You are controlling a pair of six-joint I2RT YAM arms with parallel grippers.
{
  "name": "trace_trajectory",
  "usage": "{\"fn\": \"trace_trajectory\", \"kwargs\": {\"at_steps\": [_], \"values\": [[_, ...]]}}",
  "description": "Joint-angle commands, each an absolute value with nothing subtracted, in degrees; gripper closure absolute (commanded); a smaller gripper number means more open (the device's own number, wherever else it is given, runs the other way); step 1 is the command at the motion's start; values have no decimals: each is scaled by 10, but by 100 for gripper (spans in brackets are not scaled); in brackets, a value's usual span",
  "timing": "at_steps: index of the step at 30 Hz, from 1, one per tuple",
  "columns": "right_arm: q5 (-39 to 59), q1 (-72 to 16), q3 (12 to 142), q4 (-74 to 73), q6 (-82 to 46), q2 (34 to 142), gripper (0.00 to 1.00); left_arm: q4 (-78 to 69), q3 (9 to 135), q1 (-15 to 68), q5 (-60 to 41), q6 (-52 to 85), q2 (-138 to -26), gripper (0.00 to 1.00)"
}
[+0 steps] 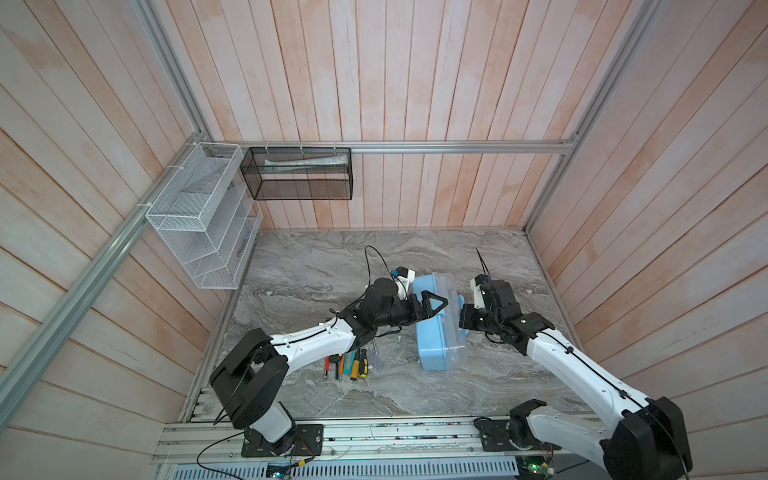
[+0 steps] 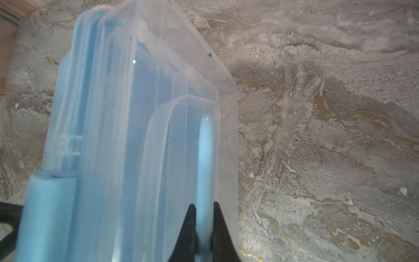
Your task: Pack the tool kit
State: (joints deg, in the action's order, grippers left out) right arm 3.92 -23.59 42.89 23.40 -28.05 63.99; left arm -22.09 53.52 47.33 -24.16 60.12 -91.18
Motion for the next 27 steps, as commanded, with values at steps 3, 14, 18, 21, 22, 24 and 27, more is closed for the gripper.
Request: {"fn": "trace_trajectory", "kwargs": {"at_steps": [3, 14, 18, 21, 22, 24, 27], "values": [[74, -252, 446, 220, -283, 641, 100, -408, 501, 472, -299, 653, -908, 0], [63, -254, 445, 226, -278, 654, 100, -414, 545, 472, -331, 640, -911, 0], [54, -255, 445, 230, -276, 655, 100, -420, 551, 471, -336, 642, -908, 0], [46, -255, 447, 233, -276, 655, 100, -429, 557, 471, -341, 645, -906, 0], [45, -255, 448, 235, -275, 656, 100, -419, 562, 472, -341, 643, -906, 0], [42, -254, 450, 237, -274, 654, 100, -384, 571, 470, -340, 627, -900, 0], [32, -255, 460, 247, -274, 645, 100, -272, 581, 460, -317, 579, -875, 0]]}}
